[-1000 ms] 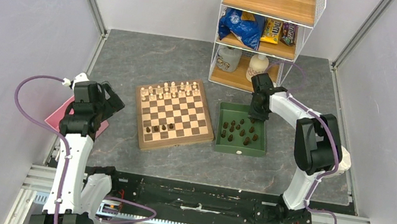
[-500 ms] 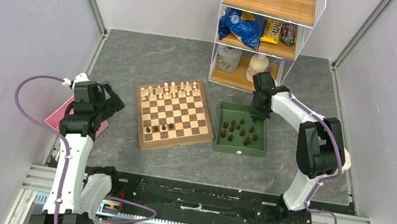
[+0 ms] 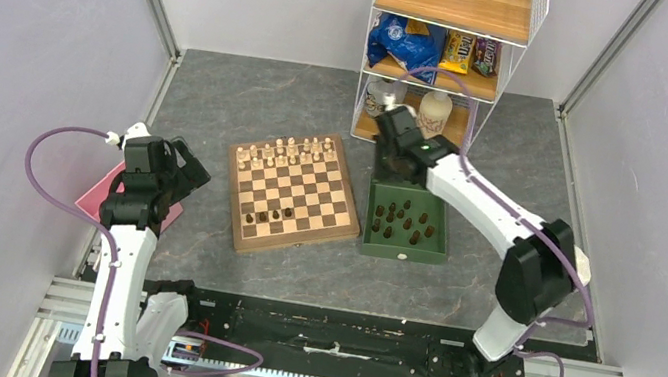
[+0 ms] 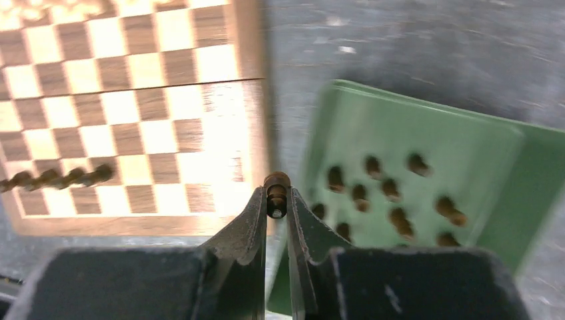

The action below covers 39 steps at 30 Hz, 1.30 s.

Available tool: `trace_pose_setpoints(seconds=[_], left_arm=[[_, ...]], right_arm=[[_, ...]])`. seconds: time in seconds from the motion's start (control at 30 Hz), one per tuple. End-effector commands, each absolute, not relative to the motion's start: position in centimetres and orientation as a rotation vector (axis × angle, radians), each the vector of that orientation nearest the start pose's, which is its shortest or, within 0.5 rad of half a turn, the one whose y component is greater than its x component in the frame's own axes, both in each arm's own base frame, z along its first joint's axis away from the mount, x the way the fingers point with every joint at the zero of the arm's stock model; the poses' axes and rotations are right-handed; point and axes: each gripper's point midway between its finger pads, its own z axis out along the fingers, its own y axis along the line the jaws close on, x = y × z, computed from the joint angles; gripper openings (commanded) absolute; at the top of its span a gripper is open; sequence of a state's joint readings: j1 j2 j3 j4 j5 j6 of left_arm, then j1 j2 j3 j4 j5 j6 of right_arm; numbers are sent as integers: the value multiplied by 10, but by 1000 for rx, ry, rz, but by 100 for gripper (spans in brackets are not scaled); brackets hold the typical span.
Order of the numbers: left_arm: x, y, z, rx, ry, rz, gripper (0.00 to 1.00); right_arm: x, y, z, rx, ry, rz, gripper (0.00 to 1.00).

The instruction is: Set up the chess pieces on the board

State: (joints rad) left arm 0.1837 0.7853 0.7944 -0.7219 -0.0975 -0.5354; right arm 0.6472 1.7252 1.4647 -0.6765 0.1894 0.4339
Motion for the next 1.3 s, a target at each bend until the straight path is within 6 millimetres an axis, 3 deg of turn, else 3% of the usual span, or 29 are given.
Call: trace_pose_setpoints(seconds=[0.0,0.2,0.4,0.63,1.27], left_arm=[[248,40,179,-855,2065,-106,99],[248,40,179,-854,2062,-107,99],[248,40,179,-854,2061,-105,99],[248,40,179,-854,2063,-106,99],[248,40,179,-855,2064,-105,99]], right_arm=[[337,312,132,-332,2518,290,15],[318,375,113,-477,2528,340,15],[304,404,99,-551,2542,363,16],[297,418,87,-589,2557,369,16],[296,424,74,-608,2576,366,17]])
